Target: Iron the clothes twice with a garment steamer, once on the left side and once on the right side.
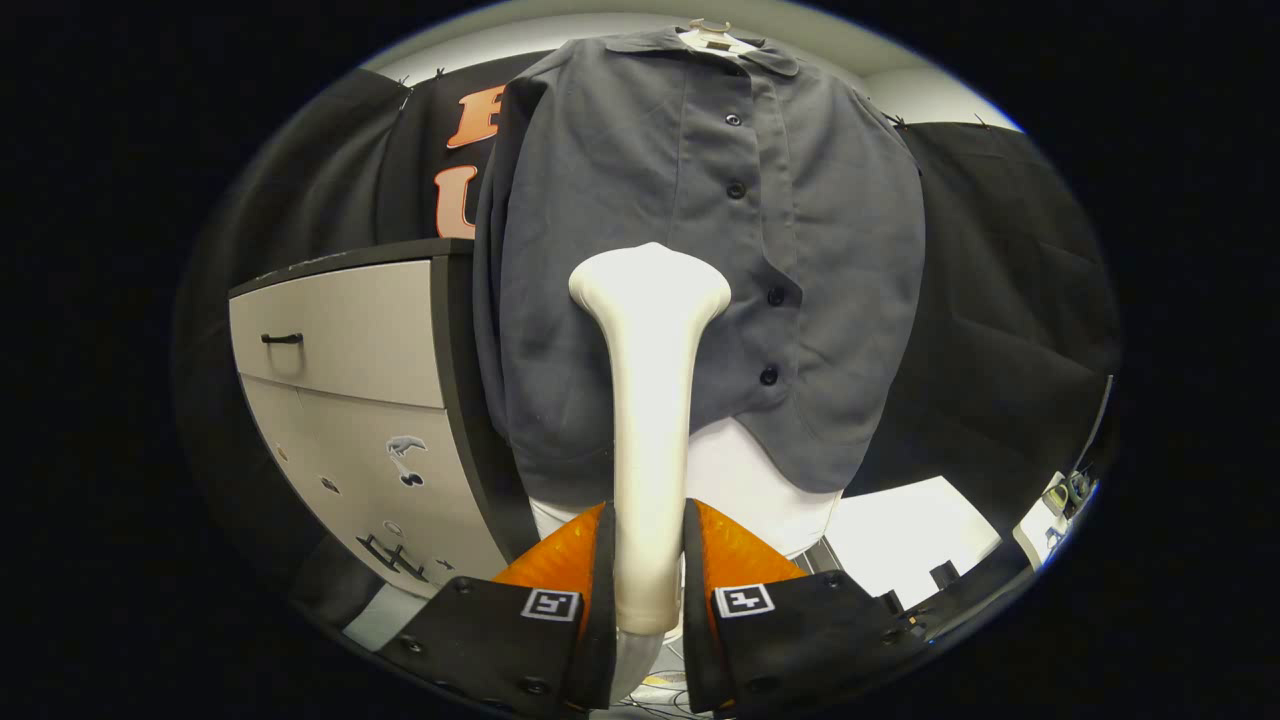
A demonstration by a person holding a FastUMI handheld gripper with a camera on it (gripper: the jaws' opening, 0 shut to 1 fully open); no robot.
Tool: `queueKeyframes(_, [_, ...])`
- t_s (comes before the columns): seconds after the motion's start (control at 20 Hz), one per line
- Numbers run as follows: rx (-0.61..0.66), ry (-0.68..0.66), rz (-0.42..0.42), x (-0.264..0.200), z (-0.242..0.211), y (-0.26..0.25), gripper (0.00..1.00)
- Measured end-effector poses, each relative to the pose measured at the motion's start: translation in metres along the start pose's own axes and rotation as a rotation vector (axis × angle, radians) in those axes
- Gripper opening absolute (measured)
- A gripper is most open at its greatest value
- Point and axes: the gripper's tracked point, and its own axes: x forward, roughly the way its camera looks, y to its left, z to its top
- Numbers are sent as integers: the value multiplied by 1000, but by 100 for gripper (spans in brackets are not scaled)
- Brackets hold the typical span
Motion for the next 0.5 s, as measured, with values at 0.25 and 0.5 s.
queueKeyframes(0.25, [1, 55, -4, 2, -26, 0, 36])
queueKeyframes(0.5, [0, 100, -4, 6, -46, 1, 35])
